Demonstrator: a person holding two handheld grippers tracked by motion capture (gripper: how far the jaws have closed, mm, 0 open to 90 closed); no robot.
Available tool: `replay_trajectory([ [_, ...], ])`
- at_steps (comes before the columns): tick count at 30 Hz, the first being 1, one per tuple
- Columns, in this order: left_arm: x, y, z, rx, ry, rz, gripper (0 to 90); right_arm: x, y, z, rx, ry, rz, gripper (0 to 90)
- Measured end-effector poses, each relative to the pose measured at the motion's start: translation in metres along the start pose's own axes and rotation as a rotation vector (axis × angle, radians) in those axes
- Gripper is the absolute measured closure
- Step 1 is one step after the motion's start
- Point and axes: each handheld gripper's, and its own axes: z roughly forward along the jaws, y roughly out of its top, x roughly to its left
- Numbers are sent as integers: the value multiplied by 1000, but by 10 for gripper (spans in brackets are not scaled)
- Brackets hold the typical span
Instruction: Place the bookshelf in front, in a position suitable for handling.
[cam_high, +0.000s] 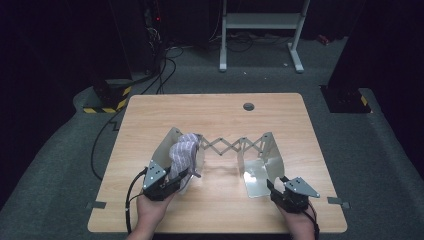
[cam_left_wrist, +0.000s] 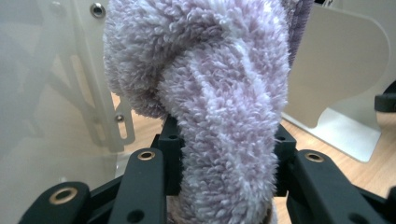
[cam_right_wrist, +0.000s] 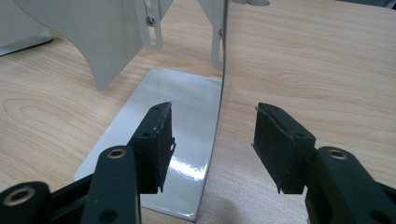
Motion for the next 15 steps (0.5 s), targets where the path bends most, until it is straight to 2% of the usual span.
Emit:
replay_trajectory([
  [4,2,2,2,-15,6,-16,607,1,0,1,3,2,-3,470],
  [15,2,3,3,-31,16,-23,606,1,-1,3,7,2,-1,470],
])
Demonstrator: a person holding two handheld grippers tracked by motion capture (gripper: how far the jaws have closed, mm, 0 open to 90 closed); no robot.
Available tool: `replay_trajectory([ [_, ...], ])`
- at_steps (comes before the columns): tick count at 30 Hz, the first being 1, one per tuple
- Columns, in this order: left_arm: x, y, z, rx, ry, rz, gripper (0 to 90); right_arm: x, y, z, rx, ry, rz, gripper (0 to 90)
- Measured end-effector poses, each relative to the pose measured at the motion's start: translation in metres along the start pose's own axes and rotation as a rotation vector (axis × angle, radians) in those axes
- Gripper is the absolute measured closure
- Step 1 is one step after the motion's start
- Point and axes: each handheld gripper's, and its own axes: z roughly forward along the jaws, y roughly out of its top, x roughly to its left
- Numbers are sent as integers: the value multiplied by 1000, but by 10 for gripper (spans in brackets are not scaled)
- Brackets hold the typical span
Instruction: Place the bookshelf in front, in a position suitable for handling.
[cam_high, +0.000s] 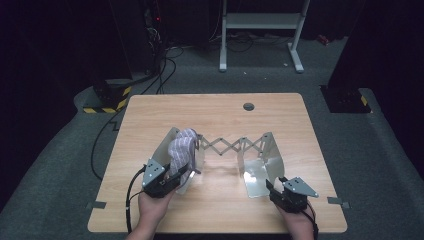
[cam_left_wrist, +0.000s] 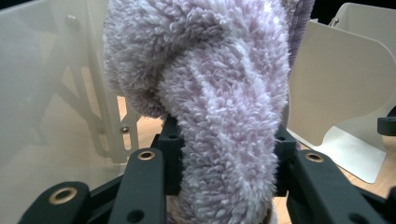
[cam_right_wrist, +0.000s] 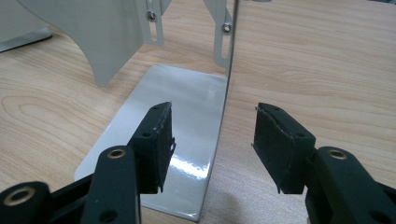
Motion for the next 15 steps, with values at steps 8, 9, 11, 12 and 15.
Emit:
replay_trajectory([
  [8,-3,12,-4,-49,-43,-13,604,1,0,0,3,2,-1,470],
  [9,-4,14,-3,-52,-43,-6,604,1,0,1,3,1,-1,470],
  [11,-5,14,0,-46,-44,0,604,1,0,1,2,0,-2,470],
  [12,-5,13,2,-38,-42,4,604,1,0,1,3,1,-1,470],
  [15,-6,8,7,-18,-43,8,606,0,0,0,2,1,-2,470],
])
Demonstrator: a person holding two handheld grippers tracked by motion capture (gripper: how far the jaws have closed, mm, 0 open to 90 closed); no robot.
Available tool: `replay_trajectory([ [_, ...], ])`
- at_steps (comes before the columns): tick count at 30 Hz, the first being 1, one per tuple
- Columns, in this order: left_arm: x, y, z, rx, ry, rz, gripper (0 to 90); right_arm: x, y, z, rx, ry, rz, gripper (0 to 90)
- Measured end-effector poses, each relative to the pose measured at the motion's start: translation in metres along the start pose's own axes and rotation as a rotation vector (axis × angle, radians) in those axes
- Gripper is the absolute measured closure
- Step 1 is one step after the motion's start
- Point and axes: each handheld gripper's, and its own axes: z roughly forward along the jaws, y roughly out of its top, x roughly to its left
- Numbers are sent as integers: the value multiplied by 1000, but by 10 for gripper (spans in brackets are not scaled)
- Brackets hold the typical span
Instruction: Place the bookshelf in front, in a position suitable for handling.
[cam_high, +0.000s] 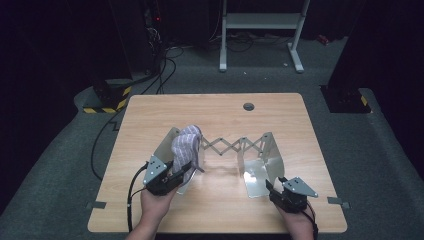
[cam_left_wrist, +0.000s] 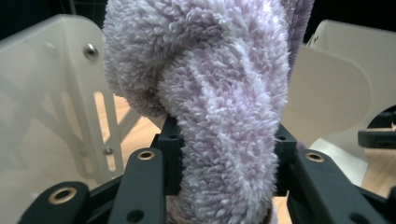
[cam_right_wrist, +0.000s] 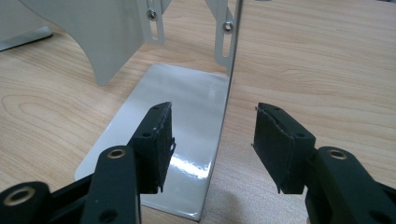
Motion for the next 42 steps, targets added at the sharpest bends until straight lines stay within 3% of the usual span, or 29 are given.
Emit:
replay_trajectory([
  [8,-4,-27,18,94,-8,-7,612,1,0,0,0,1,-1,470],
  [13,-7,-45,32,197,-7,2,617,0,0,0,0,2,2,470],
  [15,-7,-52,39,260,-4,6,617,0,0,0,0,3,2,470],
  [20,-4,-57,46,312,9,-9,616,1,0,0,1,5,2,470],
  [25,-5,-49,38,264,7,-14,616,0,0,0,1,3,1,470],
  [35,-12,0,0,57,1,30,615,1,1,0,0,2,-6,470],
  [38,-9,4,-3,33,6,23,614,0,1,-1,-2,1,-6,470],
  [42,-2,2,0,38,15,2,615,-2,1,-1,-5,-3,-3,470],
])
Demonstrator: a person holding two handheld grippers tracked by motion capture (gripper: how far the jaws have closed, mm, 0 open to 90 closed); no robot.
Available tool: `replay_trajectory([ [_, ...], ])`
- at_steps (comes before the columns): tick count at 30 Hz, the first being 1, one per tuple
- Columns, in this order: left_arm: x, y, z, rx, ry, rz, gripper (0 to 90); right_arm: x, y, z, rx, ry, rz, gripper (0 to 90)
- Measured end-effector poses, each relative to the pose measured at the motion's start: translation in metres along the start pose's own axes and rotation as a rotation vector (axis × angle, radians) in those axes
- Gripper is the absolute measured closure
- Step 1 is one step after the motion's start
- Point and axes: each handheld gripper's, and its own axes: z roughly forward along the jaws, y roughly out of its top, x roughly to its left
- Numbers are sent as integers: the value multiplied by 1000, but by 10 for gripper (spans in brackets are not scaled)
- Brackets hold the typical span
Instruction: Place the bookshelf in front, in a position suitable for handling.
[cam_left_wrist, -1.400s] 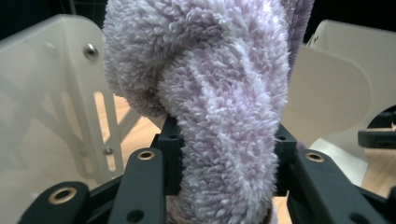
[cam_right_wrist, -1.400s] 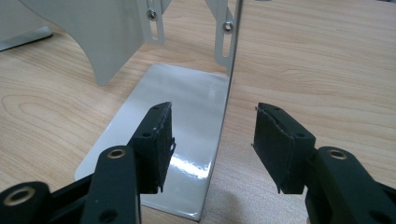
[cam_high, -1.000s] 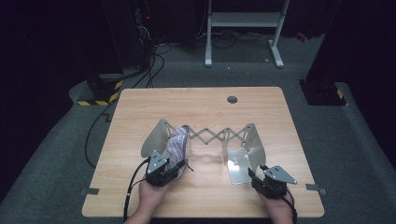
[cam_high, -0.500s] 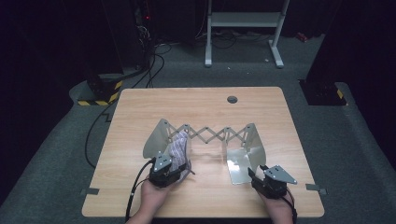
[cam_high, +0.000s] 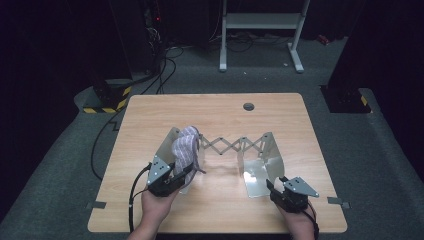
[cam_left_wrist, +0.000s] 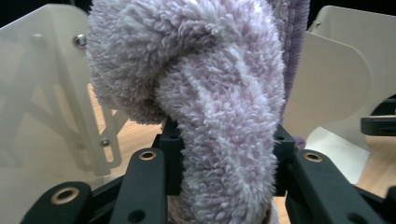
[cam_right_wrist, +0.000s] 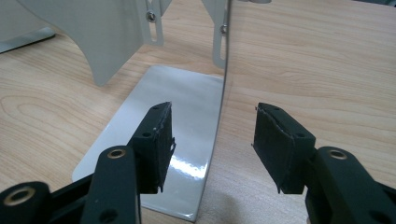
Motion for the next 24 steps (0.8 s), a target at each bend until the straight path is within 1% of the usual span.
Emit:
replay_trajectory([
  [3,1,-6,6,29,-4,-10,615,-1,0,-1,-3,-2,-2,470],
  [5,2,-14,13,69,-13,-20,615,-1,1,-1,-4,-2,-3,470],
  [8,1,-27,24,140,-24,-17,616,0,1,-1,-6,0,-8,470],
  [9,1,-32,28,167,-34,-17,616,0,1,-2,-6,-1,-9,469],
  [10,0,-37,31,197,-37,-10,616,0,1,-2,-6,0,-10,470],
  [13,-2,-49,40,287,-27,19,616,0,2,-1,-6,2,-13,470],
  [14,-2,-51,42,313,-25,23,615,1,2,-1,-7,3,-14,470],
  [15,-2,-53,44,328,-24,19,615,1,2,-1,-7,4,-15,470],
  [18,-2,-54,45,334,-22,5,613,2,2,-2,-7,6,-17,469],
  [20,-3,-53,44,322,-19,6,613,2,2,-2,-7,7,-18,470],
  [22,-3,-48,40,297,-23,1,613,2,2,-2,-7,6,-19,469],
  [24,-4,-40,34,255,-29,-8,613,2,2,-2,-5,7,-19,469],
])
